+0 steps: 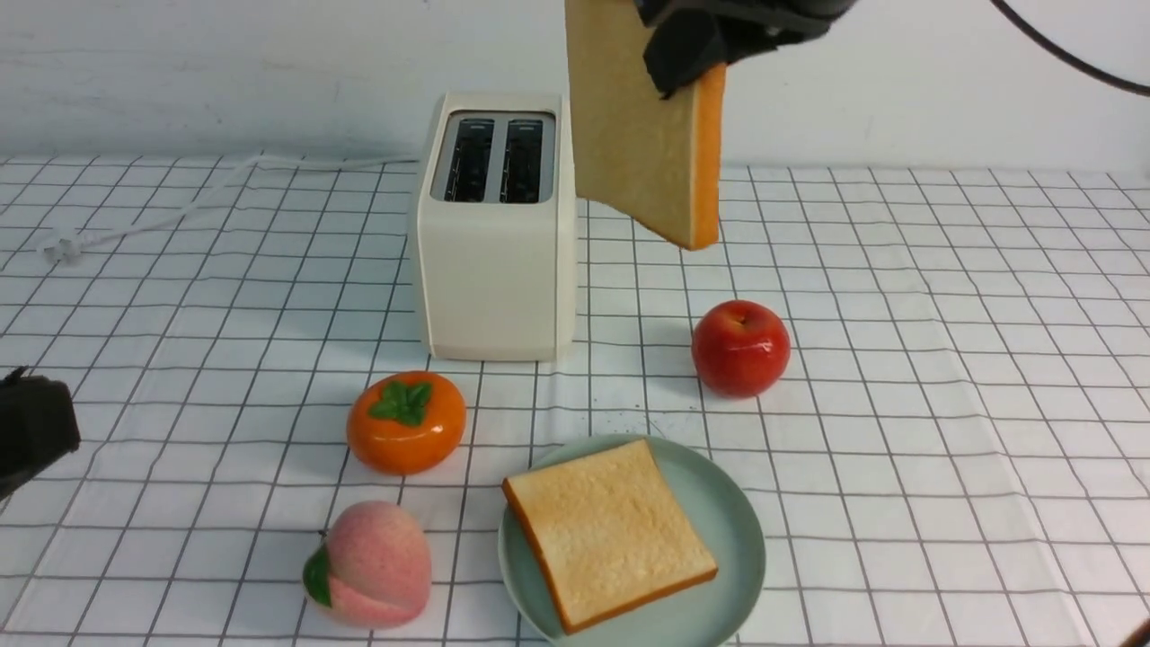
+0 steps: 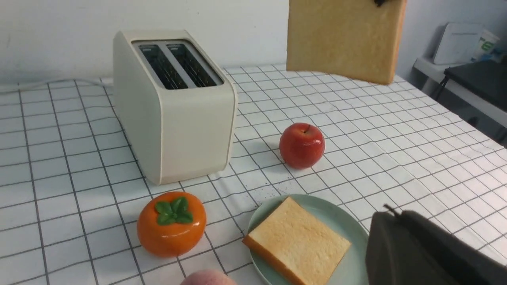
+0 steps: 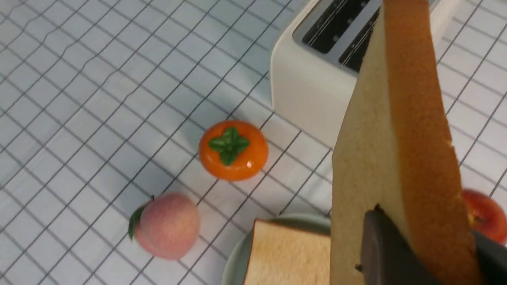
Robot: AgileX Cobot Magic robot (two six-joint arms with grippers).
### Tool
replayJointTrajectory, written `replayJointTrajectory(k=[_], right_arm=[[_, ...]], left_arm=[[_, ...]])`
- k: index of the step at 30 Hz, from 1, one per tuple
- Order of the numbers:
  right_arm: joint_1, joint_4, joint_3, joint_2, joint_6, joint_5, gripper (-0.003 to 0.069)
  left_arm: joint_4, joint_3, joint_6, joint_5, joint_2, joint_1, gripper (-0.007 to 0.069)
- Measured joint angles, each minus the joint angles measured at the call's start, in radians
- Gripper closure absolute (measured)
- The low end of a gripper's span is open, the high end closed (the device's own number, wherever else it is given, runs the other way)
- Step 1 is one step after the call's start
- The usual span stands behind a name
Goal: Take toasted bread from bread machine on white checkered table place on plate.
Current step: 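Place the held slice of bread on top of the slice on the plate with the right gripper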
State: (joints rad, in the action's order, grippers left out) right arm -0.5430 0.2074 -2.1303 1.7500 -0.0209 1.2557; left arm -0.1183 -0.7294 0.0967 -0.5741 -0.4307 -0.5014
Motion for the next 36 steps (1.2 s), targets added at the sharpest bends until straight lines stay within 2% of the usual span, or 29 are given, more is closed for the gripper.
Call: replayJointTrajectory(k=[2, 5, 9, 11, 12, 13, 14, 17, 18, 21, 31, 34, 36], right_arm=[[0.0, 0.018, 0.103, -0.055, 0.0, -0.001, 0.0554], [0.0, 0.08, 0.412, -0.181, 0.015, -0.017, 0.0554], [0.007, 0.219, 0.733, -0.221, 0.006, -0.226, 0.0554], [0.016, 0.339, 0.857, -0.199, -0.045, -0.344, 0.0554], [0.024, 0.423, 0.911, -0.18, -0.112, -0.405, 0.0554], [0.026, 0.438, 0.925, -0.173, -0.123, -0.421, 0.0554], [0.035, 0.543, 0.96, -0.154, -0.196, -0.456, 0.0554], [0.058, 0.762, 0.995, -0.1, -0.39, -0.48, 0.0554], [0.06, 0.762, 0.995, -0.097, -0.4, -0.48, 0.0554], [0.093, 0.901, 0.995, -0.043, -0.528, -0.484, 0.0554], [0.162, 0.922, 0.999, 0.027, -0.564, -0.491, 0.0552], [0.163, 0.898, 0.999, 0.029, -0.564, -0.499, 0.0513], [0.163, 0.875, 0.999, 0.032, -0.565, -0.505, 0.0449]], left_arm=[[0.0, 0.0, 0.0, -0.003, 0.0, 0.0, 0.0638], [0.0, 0.0, 0.0, -0.055, 0.0, 0.0, 0.0638], [0.0, 0.0, 0.0, -0.129, 0.0, 0.0, 0.0638], [0.0, 0.0, 0.0, -0.152, 0.0, 0.0, 0.0638], [0.0, 0.0, 0.0, -0.164, 0.0, 0.0, 0.0638], [0.0, 0.0, 0.0, -0.165, 0.0, 0.0, 0.0638], [0.0, 0.0, 0.0, -0.172, 0.0, 0.0, 0.0638], [0.0, 0.001, 0.0, -0.181, 0.0, 0.0, 0.0638], [0.0, 0.001, 0.0, -0.181, 0.0, 0.0, 0.0638], [0.0, 0.001, 0.0, -0.189, 0.0, 0.0, 0.0638], [0.0, 0.001, 0.002, -0.227, 0.0, 0.0, 0.0638], [-0.001, 0.001, 0.003, -0.229, 0.0, 0.0, 0.0637], [-0.001, 0.001, 0.003, -0.229, 0.0, 0.0, 0.0637]])
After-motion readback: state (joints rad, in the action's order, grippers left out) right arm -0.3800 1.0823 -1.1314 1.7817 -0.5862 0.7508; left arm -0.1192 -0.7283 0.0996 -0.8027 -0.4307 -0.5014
